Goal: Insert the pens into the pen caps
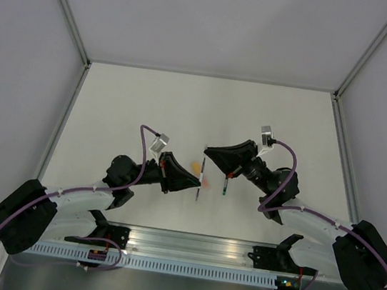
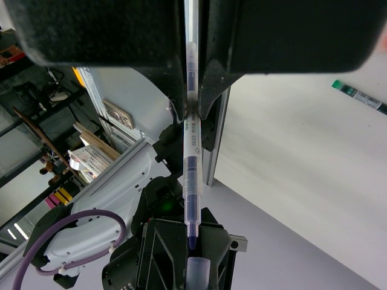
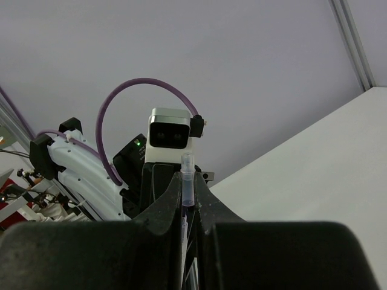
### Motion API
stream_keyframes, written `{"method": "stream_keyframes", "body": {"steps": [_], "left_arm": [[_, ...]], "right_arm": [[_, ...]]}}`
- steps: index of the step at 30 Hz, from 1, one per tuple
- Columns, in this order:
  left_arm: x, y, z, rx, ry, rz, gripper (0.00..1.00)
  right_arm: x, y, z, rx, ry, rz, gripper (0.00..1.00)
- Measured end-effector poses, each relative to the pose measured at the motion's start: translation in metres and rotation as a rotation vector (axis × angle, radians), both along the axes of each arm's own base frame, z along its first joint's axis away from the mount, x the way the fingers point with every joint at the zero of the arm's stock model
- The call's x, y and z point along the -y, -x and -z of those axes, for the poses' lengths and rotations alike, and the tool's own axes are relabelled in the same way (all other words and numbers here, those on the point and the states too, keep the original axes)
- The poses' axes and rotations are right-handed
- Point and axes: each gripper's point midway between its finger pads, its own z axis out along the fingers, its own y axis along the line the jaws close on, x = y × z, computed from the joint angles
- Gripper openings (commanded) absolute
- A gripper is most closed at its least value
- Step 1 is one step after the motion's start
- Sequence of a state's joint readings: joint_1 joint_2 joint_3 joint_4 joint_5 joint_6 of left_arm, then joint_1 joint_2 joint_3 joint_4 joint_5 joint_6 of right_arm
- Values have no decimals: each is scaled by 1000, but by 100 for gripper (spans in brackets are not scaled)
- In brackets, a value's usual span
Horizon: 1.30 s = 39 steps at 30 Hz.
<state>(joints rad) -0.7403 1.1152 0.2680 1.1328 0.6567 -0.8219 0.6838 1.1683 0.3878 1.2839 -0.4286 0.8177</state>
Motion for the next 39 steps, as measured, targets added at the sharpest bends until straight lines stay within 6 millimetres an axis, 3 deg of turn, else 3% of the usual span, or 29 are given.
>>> {"method": "stream_keyframes", "body": {"steps": [18, 39], "left_arm": [[-2, 2, 6, -8, -7, 0, 2], [-3, 3, 3, 5, 6, 0, 2]], "right_arm": [[2, 11, -13, 74, -11, 0, 0], [-3, 6, -2, 82, 23, 6, 0]]}}
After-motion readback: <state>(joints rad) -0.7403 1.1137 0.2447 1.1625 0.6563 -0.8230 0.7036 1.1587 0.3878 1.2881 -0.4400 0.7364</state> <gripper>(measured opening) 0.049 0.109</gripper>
